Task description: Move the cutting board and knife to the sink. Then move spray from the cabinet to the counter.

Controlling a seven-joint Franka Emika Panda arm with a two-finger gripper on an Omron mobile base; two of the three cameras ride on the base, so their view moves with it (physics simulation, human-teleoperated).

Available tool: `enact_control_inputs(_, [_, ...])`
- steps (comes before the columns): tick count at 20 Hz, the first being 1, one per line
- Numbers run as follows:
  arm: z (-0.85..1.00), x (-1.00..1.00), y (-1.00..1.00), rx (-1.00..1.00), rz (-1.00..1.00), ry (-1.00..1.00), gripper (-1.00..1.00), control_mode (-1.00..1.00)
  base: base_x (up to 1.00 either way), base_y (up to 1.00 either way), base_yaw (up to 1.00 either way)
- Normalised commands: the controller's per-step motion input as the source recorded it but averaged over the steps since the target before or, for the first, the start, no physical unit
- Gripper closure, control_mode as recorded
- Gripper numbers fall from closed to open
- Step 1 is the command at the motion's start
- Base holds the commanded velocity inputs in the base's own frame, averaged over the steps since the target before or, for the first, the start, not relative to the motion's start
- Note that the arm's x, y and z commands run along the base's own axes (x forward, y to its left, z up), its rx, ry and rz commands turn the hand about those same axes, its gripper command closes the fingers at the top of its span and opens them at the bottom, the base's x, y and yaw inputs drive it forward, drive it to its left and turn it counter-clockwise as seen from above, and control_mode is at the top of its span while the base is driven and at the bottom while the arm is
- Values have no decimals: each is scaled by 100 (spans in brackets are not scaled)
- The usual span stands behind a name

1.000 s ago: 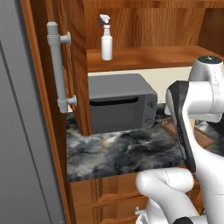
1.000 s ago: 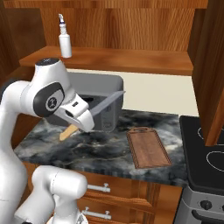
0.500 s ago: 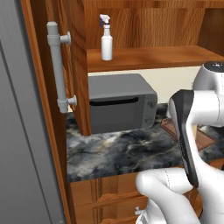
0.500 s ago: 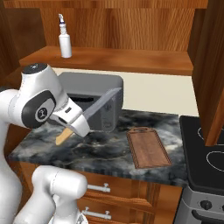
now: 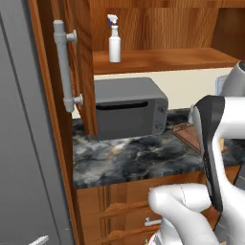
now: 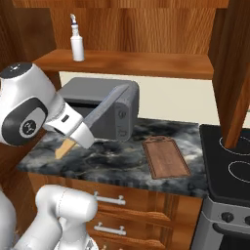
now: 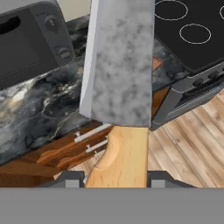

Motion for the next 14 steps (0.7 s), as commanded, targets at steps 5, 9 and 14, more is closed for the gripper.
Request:
enact_control_inputs(5, [0, 0, 0, 0, 0, 0, 100, 100, -98, 15, 0])
enact_control_inputs(9, [0, 0, 0, 0, 0, 0, 100, 100, -97, 60, 0])
enact_control_inputs(14, [0, 0, 0, 0, 0, 0, 100, 100, -100, 19, -11])
